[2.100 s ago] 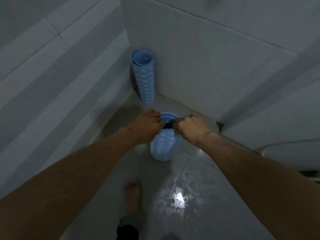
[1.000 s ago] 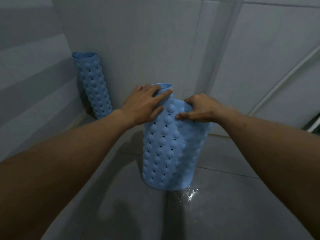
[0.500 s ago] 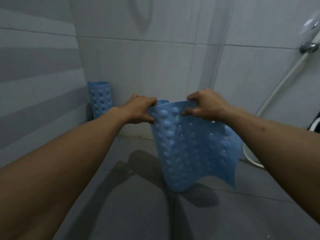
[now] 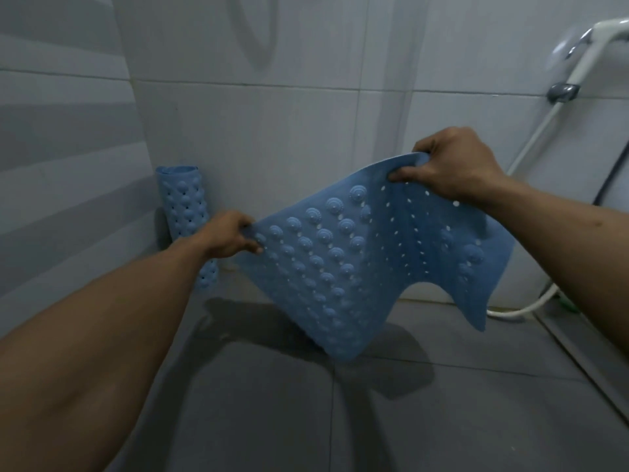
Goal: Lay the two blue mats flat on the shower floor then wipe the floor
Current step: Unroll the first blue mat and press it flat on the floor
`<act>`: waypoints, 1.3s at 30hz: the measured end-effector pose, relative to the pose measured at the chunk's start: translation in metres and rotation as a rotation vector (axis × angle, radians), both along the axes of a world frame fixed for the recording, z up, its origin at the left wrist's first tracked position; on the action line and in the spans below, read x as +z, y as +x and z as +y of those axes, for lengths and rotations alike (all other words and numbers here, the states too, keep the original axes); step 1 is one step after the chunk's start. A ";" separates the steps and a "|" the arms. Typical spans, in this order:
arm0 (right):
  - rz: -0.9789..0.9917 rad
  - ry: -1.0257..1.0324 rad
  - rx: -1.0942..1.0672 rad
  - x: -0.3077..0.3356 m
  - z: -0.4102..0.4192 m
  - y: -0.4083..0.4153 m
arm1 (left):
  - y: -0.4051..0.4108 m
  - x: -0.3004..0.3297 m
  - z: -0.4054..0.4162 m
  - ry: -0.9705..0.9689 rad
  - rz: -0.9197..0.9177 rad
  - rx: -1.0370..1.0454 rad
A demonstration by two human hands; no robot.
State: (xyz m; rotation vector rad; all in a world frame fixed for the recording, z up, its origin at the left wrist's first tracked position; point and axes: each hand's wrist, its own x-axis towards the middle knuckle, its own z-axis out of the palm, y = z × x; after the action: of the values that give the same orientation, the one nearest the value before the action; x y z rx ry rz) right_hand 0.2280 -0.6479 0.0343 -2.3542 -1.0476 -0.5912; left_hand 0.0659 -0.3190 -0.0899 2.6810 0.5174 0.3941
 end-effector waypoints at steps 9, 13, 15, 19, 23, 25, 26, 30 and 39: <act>0.010 -0.149 -0.227 -0.038 -0.025 0.023 | -0.015 0.026 0.012 0.375 -0.213 0.087; 0.156 -0.172 -0.167 -0.035 -0.029 0.024 | -0.025 0.053 0.008 0.389 -0.151 0.026; 0.234 -0.207 -0.132 -0.031 -0.033 0.023 | -0.028 0.069 0.003 0.368 -0.067 0.014; 0.344 -0.382 -0.161 -0.040 -0.036 0.023 | -0.028 0.075 -0.003 0.363 0.167 0.019; 0.429 -0.540 -0.166 -0.088 -0.031 0.026 | -0.023 0.027 -0.004 0.319 0.372 -0.041; 0.444 -0.606 -0.141 -0.123 -0.030 0.027 | -0.018 -0.007 -0.005 0.326 0.449 -0.072; 0.437 -0.637 -0.136 -0.141 -0.030 0.028 | -0.014 -0.022 -0.006 0.340 0.463 -0.083; 0.257 -0.770 -0.209 -0.195 -0.030 0.037 | 0.008 -0.053 -0.003 0.425 0.370 -0.104; 0.133 -0.811 -0.293 -0.277 -0.027 0.060 | 0.028 -0.146 0.029 0.407 0.340 -0.074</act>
State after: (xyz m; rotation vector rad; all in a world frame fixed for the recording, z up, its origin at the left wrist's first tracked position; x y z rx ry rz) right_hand 0.2877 -0.6753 -0.2428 -3.2317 -1.0065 -0.0855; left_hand 0.0937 -0.2903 -0.2363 3.1753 0.4705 0.0162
